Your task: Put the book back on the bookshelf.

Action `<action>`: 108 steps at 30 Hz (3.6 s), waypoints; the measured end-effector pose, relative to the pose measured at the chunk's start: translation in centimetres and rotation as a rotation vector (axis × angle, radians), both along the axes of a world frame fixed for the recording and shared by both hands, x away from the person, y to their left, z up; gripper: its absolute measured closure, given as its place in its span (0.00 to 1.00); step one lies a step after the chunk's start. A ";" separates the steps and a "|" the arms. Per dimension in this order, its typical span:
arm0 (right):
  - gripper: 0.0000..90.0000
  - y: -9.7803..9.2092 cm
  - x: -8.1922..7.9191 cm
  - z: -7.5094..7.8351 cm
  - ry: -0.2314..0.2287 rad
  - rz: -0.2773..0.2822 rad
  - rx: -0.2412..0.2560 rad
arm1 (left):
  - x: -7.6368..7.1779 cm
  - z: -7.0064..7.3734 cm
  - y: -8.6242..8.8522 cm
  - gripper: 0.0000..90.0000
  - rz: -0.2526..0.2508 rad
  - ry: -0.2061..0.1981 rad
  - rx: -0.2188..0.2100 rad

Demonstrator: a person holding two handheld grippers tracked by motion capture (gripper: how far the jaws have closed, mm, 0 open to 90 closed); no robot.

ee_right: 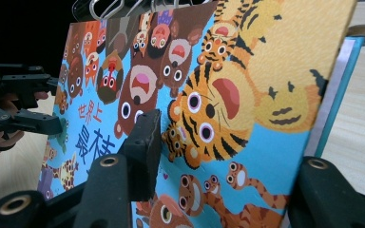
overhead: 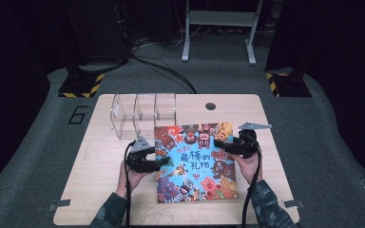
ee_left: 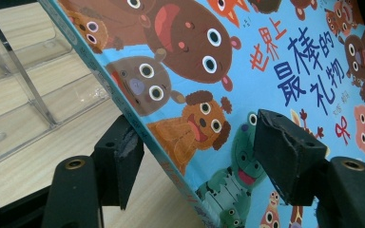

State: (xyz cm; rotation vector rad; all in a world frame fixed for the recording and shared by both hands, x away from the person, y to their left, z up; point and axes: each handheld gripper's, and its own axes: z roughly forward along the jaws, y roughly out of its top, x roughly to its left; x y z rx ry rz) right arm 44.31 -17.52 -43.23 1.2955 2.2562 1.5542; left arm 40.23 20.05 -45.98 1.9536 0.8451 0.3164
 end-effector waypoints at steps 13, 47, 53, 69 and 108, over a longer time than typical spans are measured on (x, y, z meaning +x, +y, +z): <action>0.55 0.4 0.4 0.8 0.010 0.004 -0.030 | -0.4 0.4 0.2 0.41 0.009 -0.029 0.013; 0.50 1.4 1.7 3.0 0.011 0.039 -0.124 | -0.9 1.6 0.4 0.46 0.020 -0.099 0.060; 0.50 1.5 1.9 3.4 0.004 0.041 -0.133 | -1.1 1.9 0.3 0.47 0.034 -0.122 0.056; 0.49 1.8 2.3 4.1 -0.035 0.055 -0.139 | -1.3 2.5 0.6 0.51 0.041 -0.150 0.067; 0.47 2.3 2.5 5.5 -0.131 0.073 -0.141 | -1.8 3.8 1.2 0.58 0.072 -0.265 0.096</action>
